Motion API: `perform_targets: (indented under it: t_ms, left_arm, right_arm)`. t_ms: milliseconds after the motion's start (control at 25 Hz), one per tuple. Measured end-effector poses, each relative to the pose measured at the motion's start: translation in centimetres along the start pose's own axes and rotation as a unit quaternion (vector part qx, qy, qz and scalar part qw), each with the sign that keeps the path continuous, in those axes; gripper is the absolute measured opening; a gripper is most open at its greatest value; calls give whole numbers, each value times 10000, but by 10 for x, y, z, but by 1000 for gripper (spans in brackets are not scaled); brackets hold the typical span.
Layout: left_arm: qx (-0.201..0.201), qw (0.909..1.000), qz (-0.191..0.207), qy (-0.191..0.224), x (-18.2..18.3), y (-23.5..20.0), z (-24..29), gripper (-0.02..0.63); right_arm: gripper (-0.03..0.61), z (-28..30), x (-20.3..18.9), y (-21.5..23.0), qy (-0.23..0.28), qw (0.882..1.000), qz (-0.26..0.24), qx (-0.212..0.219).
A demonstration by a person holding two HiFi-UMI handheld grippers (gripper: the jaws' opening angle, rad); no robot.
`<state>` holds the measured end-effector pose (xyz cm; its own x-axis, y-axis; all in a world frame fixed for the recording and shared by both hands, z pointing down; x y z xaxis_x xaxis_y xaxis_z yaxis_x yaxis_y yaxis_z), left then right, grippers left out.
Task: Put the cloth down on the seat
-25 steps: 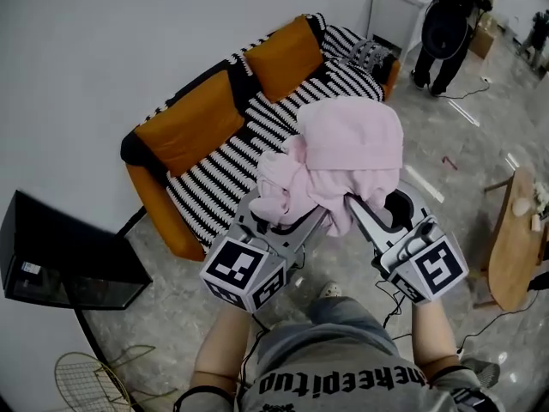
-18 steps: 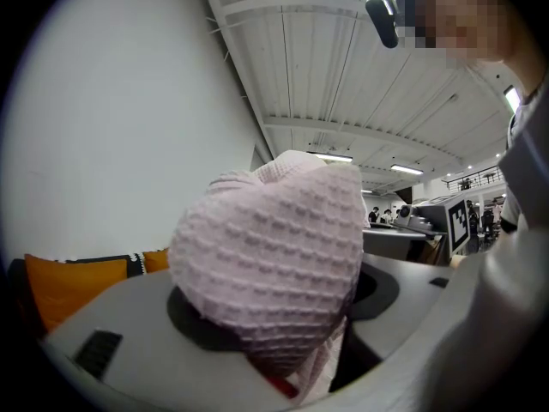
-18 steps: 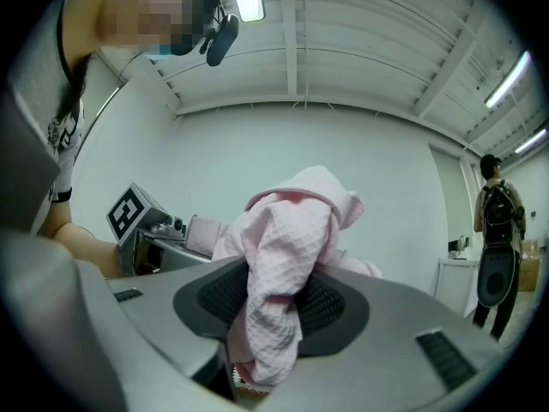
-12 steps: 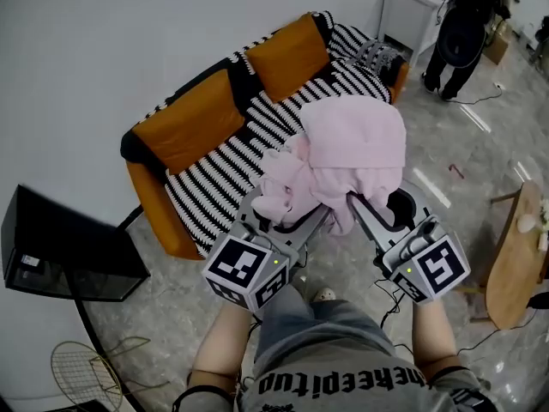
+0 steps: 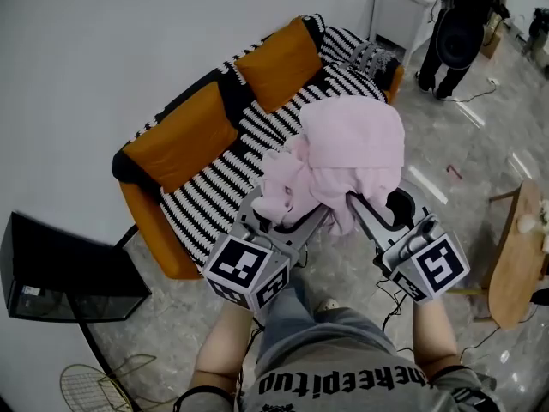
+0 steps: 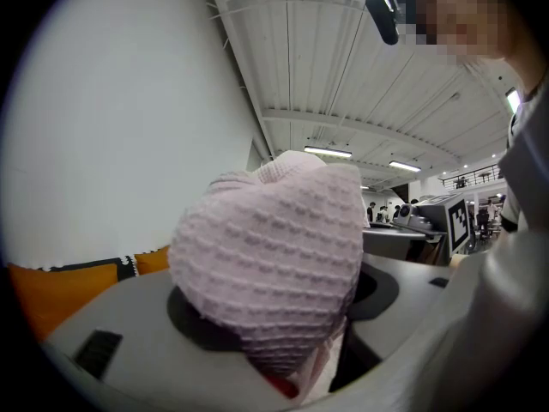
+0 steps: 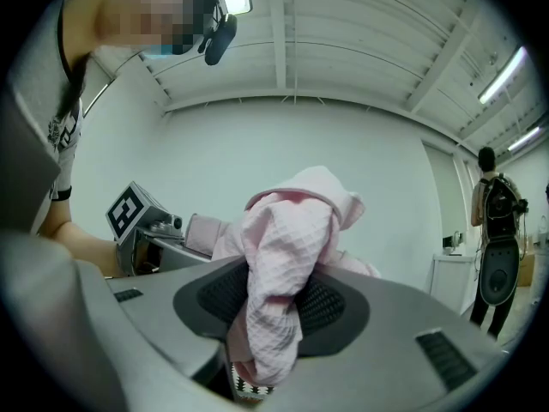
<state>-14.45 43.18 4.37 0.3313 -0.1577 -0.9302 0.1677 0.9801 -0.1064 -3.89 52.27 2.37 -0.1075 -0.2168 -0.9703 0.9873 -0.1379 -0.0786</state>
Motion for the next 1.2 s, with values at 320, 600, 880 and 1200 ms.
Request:
perform_targets:
  t_ms: [320,600,880,1200]
  left_arm:
    - [-316,9995,62,-32,14,-118,31,318]
    - [-520,9985,140,-106,35,-174,46,318]
    - [-659,9973,308,-126,48,-197,47,319]
    - [-898,9953,331,-175,47,-229,52,318]
  right_arm:
    - [175,113,16,22,-118,9994,44,-332]
    - [175,163,35,37,-159,9983,129,-550]
    - [175,182,46,38,-71,9970,175,-748]
    - [175,212,48,36,-175,9953,233,-928]
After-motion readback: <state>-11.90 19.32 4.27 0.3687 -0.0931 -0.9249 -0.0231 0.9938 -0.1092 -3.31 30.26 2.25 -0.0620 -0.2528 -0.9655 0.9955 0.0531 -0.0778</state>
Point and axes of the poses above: the fingertips, and each gripper's own axes: z forward along the fingers, y to its right, x out of its top, the point moved 5 cm from there along -z, backward along the fingers, and after that the axes turned 14 degrees about -y, right-handed, at the moved point
